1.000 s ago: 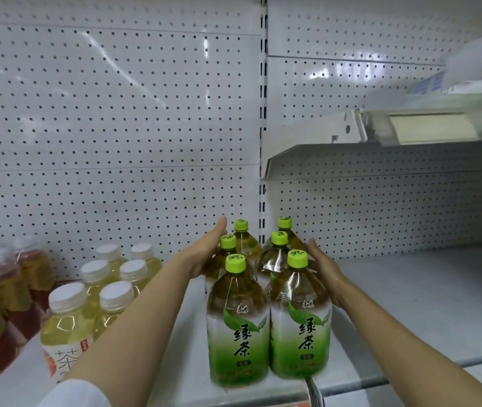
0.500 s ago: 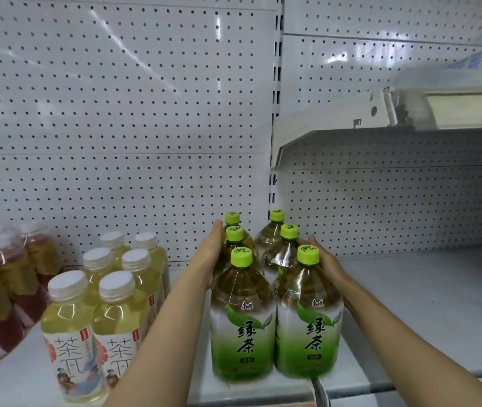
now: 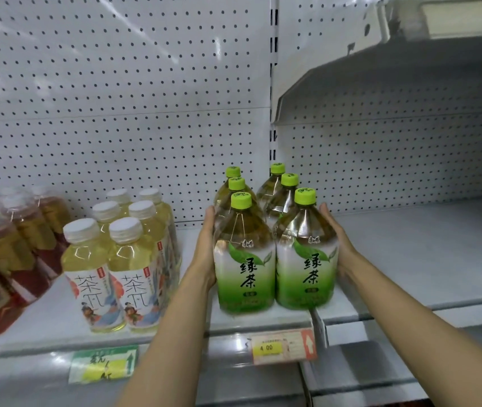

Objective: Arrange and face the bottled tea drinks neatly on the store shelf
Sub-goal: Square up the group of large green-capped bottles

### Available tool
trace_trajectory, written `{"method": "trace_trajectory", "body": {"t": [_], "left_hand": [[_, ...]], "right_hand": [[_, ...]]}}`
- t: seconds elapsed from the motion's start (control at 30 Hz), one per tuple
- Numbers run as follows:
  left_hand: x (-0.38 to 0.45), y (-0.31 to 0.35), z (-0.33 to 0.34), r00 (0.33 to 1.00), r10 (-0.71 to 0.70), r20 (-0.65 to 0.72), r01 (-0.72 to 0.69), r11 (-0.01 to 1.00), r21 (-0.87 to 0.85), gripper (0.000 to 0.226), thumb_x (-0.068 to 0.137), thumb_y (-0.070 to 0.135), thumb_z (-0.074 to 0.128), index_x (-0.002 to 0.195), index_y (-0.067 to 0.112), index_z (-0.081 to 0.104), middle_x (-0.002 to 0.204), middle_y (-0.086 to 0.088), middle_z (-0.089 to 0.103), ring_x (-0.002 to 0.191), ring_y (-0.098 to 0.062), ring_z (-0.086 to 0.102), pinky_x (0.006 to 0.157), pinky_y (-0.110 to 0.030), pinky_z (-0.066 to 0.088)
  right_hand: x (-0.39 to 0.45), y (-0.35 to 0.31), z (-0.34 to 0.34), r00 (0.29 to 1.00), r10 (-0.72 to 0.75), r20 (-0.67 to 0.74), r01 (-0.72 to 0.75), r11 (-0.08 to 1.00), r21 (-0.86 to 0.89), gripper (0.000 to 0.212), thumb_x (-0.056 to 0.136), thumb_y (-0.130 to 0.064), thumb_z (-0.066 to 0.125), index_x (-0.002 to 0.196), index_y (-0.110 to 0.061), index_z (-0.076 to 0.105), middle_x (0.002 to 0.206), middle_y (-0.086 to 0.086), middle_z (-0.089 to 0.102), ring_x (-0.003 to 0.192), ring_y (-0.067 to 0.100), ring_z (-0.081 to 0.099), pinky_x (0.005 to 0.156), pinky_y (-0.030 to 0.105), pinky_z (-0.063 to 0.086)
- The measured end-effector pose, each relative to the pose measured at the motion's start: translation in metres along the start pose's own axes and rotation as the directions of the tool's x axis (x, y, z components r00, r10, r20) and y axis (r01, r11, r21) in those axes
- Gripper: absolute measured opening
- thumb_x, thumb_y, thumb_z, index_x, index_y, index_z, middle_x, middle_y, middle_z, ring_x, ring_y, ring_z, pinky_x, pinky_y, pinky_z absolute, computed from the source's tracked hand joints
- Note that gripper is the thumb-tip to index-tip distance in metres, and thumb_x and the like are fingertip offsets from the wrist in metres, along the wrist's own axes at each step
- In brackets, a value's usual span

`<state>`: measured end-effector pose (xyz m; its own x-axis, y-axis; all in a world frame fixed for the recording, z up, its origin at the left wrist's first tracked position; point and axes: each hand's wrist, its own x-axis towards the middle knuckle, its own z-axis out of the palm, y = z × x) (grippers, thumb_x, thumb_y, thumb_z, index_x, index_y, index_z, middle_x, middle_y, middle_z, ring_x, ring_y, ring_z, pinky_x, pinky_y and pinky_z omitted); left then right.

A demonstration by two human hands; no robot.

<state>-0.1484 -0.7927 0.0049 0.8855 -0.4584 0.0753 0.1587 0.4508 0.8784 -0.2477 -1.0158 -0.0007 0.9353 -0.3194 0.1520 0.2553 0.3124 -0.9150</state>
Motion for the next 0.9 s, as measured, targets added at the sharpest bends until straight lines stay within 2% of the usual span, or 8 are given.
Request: {"method": "trace_trajectory", "body": {"t": [0.17, 0.23, 0.33, 0.47, 0.57, 0.7, 0.8, 0.9], "left_hand": [[-0.005, 0.001, 0.007, 0.999, 0.008, -0.044, -0.009, 1.000, -0.022, 0.055, 0.102, 0.053, 0.037, 0.141, 0.016, 0.052, 0.139, -0.013, 0.058, 0.107, -0.028, 0.069, 0.078, -0.040, 0.058], [-0.012, 0.003, 0.011, 0.999, 0.004, -0.034, -0.004, 1.000, -0.006, 0.050, 0.103, 0.052, 0.035, 0.124, 0.017, 0.063, 0.123, -0.012, 0.069, 0.090, -0.023, 0.075, 0.066, -0.033, 0.060], [-0.018, 0.003, 0.015, 0.999, -0.035, 0.026, 0.035, 0.999, 0.016, 0.051, 0.104, 0.053, 0.031, 0.112, 0.016, 0.065, 0.099, -0.011, 0.077, 0.074, -0.022, 0.076, 0.057, -0.030, 0.059], [-0.020, 0.007, 0.016, 0.998, -0.056, 0.034, 0.055, 0.998, 0.042, 0.056, 0.103, 0.056, 0.031, 0.128, 0.015, 0.058, 0.111, -0.013, 0.073, 0.076, -0.025, 0.076, 0.056, -0.032, 0.059], [-0.023, 0.011, 0.010, 0.999, -0.025, -0.025, 0.029, 0.986, 0.166, 0.056, 0.103, 0.057, 0.028, 0.134, 0.019, 0.055, 0.128, -0.012, 0.065, 0.084, -0.021, 0.076, 0.064, -0.032, 0.060], [-0.051, 0.016, 0.012, 0.990, 0.102, -0.098, -0.060, 0.931, 0.360, 0.059, 0.101, 0.061, 0.026, 0.143, 0.026, 0.048, 0.133, 0.008, 0.061, 0.114, -0.007, 0.058, 0.112, -0.037, 0.038], [-0.099, 0.008, 0.015, 0.930, 0.355, 0.090, -0.348, 0.781, 0.518, 0.074, 0.092, 0.066, 0.048, 0.155, 0.038, 0.022, 0.146, 0.034, 0.034, 0.131, 0.018, 0.034, 0.116, -0.026, 0.027], [-0.112, -0.009, 0.002, 0.872, 0.404, 0.275, -0.467, 0.523, 0.712, 0.116, 0.068, 0.048, 0.085, 0.157, 0.037, 0.011, 0.160, 0.023, 0.019, 0.145, 0.008, 0.021, 0.119, -0.021, 0.024]], "right_hand": [[0.000, -0.007, 0.005, 0.999, -0.014, 0.029, 0.012, 0.998, 0.069, 0.050, 0.090, -0.050, 0.040, 0.081, -0.023, 0.081, 0.085, 0.003, 0.077, 0.075, 0.021, 0.074, 0.060, 0.030, 0.059], [0.004, -0.006, 0.003, 0.999, -0.003, 0.054, -0.004, 0.993, 0.122, 0.055, 0.098, -0.051, 0.034, 0.090, -0.022, 0.081, 0.097, 0.008, 0.076, 0.087, 0.026, 0.072, 0.071, 0.035, 0.059], [0.004, -0.005, 0.008, 0.997, 0.025, 0.069, -0.038, 0.981, 0.189, 0.069, 0.103, -0.049, 0.020, 0.087, -0.018, 0.080, 0.092, 0.008, 0.076, 0.079, 0.024, 0.073, 0.065, 0.033, 0.060], [-0.005, -0.006, 0.015, 0.996, 0.015, 0.084, -0.032, 0.978, 0.208, 0.073, 0.105, -0.050, 0.020, 0.080, -0.017, 0.080, 0.082, 0.009, 0.075, 0.067, 0.021, 0.072, 0.057, 0.027, 0.057], [-0.016, -0.009, 0.018, 0.999, -0.005, -0.034, 0.009, 0.992, 0.125, 0.072, 0.104, -0.050, 0.026, 0.067, -0.017, 0.079, 0.070, 0.006, 0.074, 0.060, 0.019, 0.071, 0.053, 0.024, 0.055], [-0.040, -0.011, 0.020, 0.974, -0.095, -0.207, 0.078, 0.993, -0.087, 0.074, 0.088, -0.072, 0.044, 0.127, -0.012, 0.063, 0.116, 0.011, 0.072, 0.110, 0.029, 0.067, 0.085, 0.038, 0.053], [-0.078, -0.008, 0.016, 0.888, -0.413, -0.200, 0.309, 0.861, -0.405, 0.086, 0.083, -0.077, 0.048, 0.149, -0.022, 0.040, 0.144, -0.001, 0.052, 0.127, 0.001, 0.053, 0.105, 0.027, 0.041], [-0.108, 0.003, 0.013, 0.850, -0.526, 0.022, 0.415, 0.643, -0.643, 0.082, 0.084, -0.053, 0.061, 0.154, -0.040, 0.020, 0.158, -0.009, 0.033, 0.140, 0.003, 0.038, 0.111, 0.030, 0.038]]}}
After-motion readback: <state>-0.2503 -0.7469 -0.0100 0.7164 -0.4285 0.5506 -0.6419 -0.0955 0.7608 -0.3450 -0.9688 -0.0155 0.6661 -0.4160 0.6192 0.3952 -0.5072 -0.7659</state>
